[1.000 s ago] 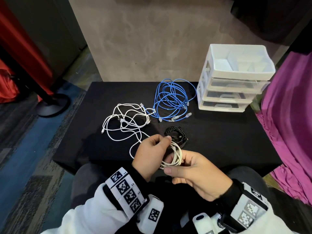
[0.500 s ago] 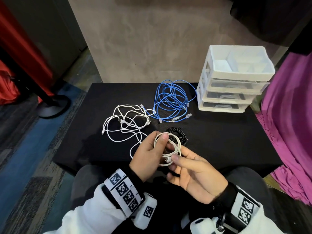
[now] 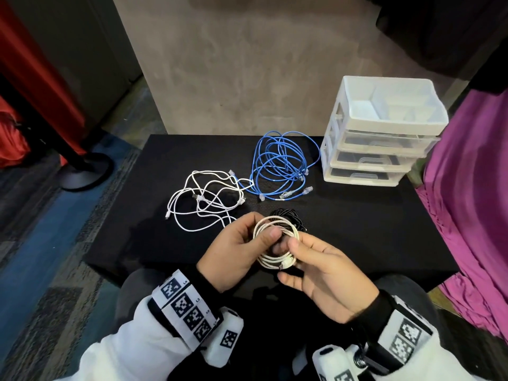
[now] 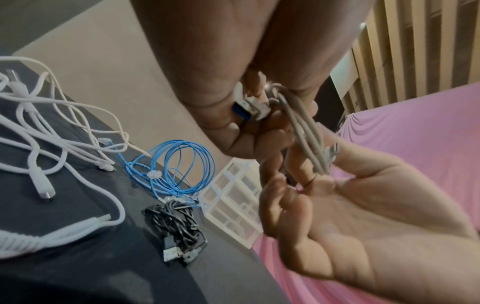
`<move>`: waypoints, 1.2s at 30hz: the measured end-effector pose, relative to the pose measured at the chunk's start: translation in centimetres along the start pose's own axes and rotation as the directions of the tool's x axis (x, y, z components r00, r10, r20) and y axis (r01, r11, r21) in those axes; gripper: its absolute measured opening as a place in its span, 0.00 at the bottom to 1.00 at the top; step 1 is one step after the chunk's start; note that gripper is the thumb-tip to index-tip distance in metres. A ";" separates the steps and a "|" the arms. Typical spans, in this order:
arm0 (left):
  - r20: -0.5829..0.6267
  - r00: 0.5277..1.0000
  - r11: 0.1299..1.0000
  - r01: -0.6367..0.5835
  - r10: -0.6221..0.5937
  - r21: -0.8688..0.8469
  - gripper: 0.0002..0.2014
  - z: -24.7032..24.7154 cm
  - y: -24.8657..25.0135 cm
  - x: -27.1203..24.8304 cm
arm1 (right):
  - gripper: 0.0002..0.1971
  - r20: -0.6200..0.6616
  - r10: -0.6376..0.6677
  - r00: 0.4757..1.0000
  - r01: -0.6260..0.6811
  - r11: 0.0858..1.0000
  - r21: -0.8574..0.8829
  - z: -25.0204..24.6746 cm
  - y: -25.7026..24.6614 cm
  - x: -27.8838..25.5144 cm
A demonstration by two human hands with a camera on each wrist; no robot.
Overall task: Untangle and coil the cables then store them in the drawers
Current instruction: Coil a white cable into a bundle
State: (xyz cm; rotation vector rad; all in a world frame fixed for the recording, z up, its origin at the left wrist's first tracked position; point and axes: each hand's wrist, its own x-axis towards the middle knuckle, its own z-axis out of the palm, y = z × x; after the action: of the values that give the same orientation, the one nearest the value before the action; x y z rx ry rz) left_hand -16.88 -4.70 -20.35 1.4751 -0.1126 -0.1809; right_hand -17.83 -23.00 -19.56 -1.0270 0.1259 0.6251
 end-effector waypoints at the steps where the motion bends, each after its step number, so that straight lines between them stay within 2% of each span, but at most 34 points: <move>1: 0.014 0.998 0.997 0.055 -0.054 -0.063 0.13 -0.1 0.1 0.0 | 0.07 0.020 0.016 1.000 -0.017 0.999 0.051 -0.1 0.1 0.0; 4: 0.102 0.971 0.936 0.235 -0.215 -0.262 0.13 -0.4 0.3 -0.2 | 0.07 0.094 0.038 0.995 -0.055 0.981 0.186 -0.5 0.6 0.0; 8: 0.211 0.939 0.886 0.330 -0.272 -0.327 0.09 -1.1 0.3 -0.5 | 0.08 0.138 0.024 0.990 -0.067 0.946 0.316 -0.5 0.7 0.1; 12: 0.279 0.905 0.828 0.412 -0.322 -0.380 0.05 -1.4 0.2 -0.9 | 0.18 0.081 0.013 0.997 -0.031 0.973 0.227 -0.1 0.4 0.1; 15: 0.300 0.892 0.799 0.441 -0.339 -0.408 0.07 -1.5 0.2 -1.0 | 0.12 0.072 -0.006 0.997 -0.007 0.982 0.186 -0.2 0.3 0.3; 19: 0.334 0.849 0.711 0.526 -0.409 -0.466 0.07 -1.5 1.3 -1.0 | 0.13 0.086 0.017 0.996 -0.033 0.981 0.189 -0.7 0.1 0.6; 21: 0.354 0.808 0.659 0.590 -0.472 -0.467 0.17 -1.1 1.8 -1.0 | 0.13 0.102 0.037 0.994 -0.050 0.991 0.126 -0.7 0.1 0.7; 22: 0.347 0.794 0.682 0.608 -0.500 -0.407 0.22 -1.0 1.7 -0.9 | 0.12 0.108 0.037 0.993 -0.045 0.996 0.072 -0.7 0.2 0.6; 23: 0.323 0.794 0.737 0.603 -0.515 -0.306 0.24 -0.9 1.5 -0.9 | 0.12 0.103 0.032 0.994 -0.033 0.999 0.012 -0.6 0.2 0.5; 25: 0.261 0.840 0.845 0.519 -0.476 -0.130 0.21 -0.7 1.0 -0.9 | 0.10 0.089 0.012 0.996 -0.006 0.998 -0.067 -0.5 0.1 0.2; 26: 0.228 0.867 0.875 0.474 -0.443 -0.103 0.20 -0.6 0.8 -0.9 | 0.10 0.090 0.002 0.996 0.006 0.996 -0.084 -0.5 0.1 0.1; 28: 0.139 0.903 0.897 0.424 -0.408 -0.123 0.18 -0.7 0.3 -0.8 | 0.13 0.101 -0.025 0.995 0.039 0.989 -0.141 -0.8 0.1 -0.1; 31: 0.059 0.929 0.912 0.369 -0.364 -0.181 0.18 -0.8 -0.1 -0.7 | 0.23 0.152 -0.110 0.982 0.151 0.946 -0.288 -1.1 0.1 -0.2; 34: 0.010 0.939 0.909 0.334 -0.343 -0.249 0.18 -0.6 0.2 -0.7 | 0.37 0.220 -0.202 0.954 0.285 0.836 -0.468 -1.2 0.4 -0.7; 36: -0.012 0.943 0.903 0.315 -0.333 -0.292 0.17 -0.4 0.6 -0.7 | 0.41 0.193 -0.293 0.937 0.349 0.724 -0.596 -0.9 0.9 -0.9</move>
State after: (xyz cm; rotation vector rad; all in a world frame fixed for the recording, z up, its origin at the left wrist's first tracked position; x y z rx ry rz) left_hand -17.47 -4.10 -19.73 1.1987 0.2057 -0.4051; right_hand -18.87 -23.85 -20.38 -1.6221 -0.3634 0.3859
